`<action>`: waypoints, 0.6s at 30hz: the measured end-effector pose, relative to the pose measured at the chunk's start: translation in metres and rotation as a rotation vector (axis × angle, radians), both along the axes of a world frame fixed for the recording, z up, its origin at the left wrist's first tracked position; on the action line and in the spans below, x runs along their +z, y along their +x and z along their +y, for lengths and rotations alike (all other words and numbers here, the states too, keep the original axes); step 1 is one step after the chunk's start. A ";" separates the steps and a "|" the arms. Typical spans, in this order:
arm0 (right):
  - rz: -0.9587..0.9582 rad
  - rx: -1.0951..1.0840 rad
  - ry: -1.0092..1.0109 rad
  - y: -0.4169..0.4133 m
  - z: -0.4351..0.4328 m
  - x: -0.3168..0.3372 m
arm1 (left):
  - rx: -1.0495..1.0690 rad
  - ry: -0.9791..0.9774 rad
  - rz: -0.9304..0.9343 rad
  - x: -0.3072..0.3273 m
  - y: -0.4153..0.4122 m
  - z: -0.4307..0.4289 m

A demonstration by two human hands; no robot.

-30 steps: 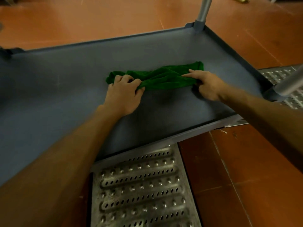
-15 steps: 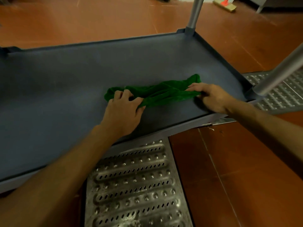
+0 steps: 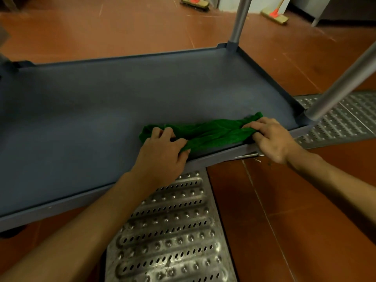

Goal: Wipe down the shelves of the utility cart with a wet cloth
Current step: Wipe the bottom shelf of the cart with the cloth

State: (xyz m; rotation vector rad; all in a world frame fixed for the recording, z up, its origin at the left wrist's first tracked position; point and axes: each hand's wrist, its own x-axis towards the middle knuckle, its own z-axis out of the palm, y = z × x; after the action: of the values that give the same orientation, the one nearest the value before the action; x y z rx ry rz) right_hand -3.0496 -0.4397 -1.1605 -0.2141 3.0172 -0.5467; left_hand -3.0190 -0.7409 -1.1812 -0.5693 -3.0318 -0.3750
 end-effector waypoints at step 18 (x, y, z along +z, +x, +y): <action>0.072 -0.065 0.017 0.027 -0.071 0.002 | 0.107 0.086 -0.023 0.004 0.057 -0.040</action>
State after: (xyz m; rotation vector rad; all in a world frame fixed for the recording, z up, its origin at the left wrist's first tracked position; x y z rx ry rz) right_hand -3.0222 -0.5106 -1.1582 -0.1385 3.1065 -0.5298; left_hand -2.9624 -0.7808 -1.1776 -0.3985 -3.0331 -0.5072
